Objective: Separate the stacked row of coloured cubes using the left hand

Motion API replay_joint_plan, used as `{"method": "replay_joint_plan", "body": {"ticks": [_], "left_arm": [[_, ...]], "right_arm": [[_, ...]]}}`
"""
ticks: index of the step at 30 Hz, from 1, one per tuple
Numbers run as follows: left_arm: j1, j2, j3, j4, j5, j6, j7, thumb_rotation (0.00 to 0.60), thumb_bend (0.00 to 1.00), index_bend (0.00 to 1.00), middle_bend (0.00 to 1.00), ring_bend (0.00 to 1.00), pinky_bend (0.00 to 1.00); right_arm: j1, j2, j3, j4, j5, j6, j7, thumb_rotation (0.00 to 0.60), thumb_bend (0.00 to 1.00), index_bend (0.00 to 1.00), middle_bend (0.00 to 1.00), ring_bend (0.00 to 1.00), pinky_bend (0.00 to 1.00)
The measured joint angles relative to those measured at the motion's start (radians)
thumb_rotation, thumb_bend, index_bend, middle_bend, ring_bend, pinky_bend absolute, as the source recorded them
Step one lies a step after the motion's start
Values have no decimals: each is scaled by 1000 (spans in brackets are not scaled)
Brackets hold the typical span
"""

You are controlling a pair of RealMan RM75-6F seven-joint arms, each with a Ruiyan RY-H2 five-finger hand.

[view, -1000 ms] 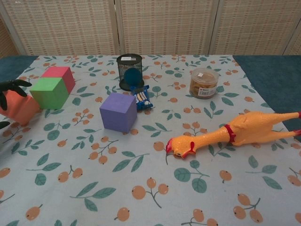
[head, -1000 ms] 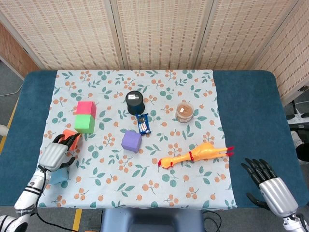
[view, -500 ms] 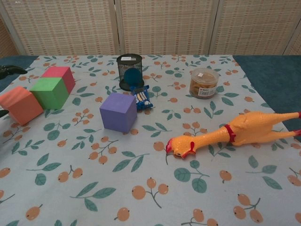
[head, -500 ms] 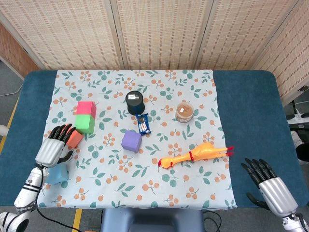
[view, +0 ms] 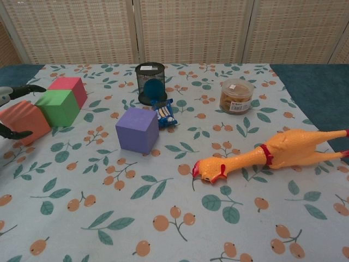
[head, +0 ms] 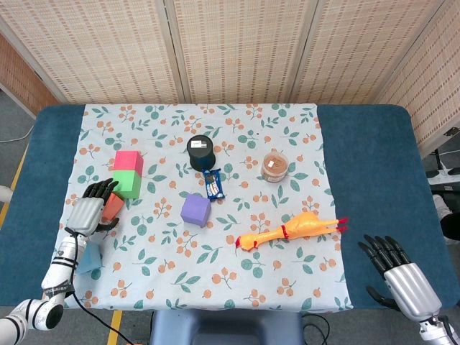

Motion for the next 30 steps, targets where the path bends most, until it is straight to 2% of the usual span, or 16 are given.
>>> {"method": "replay_joint_plan", "body": {"ticks": [5, 10, 13, 19, 24, 30], "left_arm": [[-4, -30, -17, 27, -52, -12, 72, 600, 287, 0, 0, 16, 126], [-6, -53, -28, 59, -88, -18, 127, 600, 272, 0, 0, 198, 157], [-7, -62, -30, 71, -92, -21, 125, 600, 269, 0, 0, 273, 164], [-10, -76, -34, 96, -82, -18, 88, 600, 322, 0, 154, 421, 190], [-7, -77, -37, 100, -74, 4, 84, 600, 329, 0, 172, 465, 216], [23, -15, -24, 27, -50, 47, 78, 600, 327, 0, 166, 481, 219]], "right_arm": [[0, 2, 0, 0, 0, 1, 3, 600, 187, 0, 0, 0, 0], [1, 2, -1, -1, -1, -2, 1, 600, 187, 0, 0, 0, 0], [0, 1, -1, -1, -1, 0, -1, 600, 187, 0, 0, 0, 0], [0, 0, -2, 0, -1, -1, -3, 600, 187, 0, 0, 0, 0], [-1, 1, -1, -2, -2, 2, -2, 600, 187, 0, 0, 0, 0], [-3, 2, -2, -1, -4, 7, -3, 600, 187, 0, 0, 0, 0]]}}
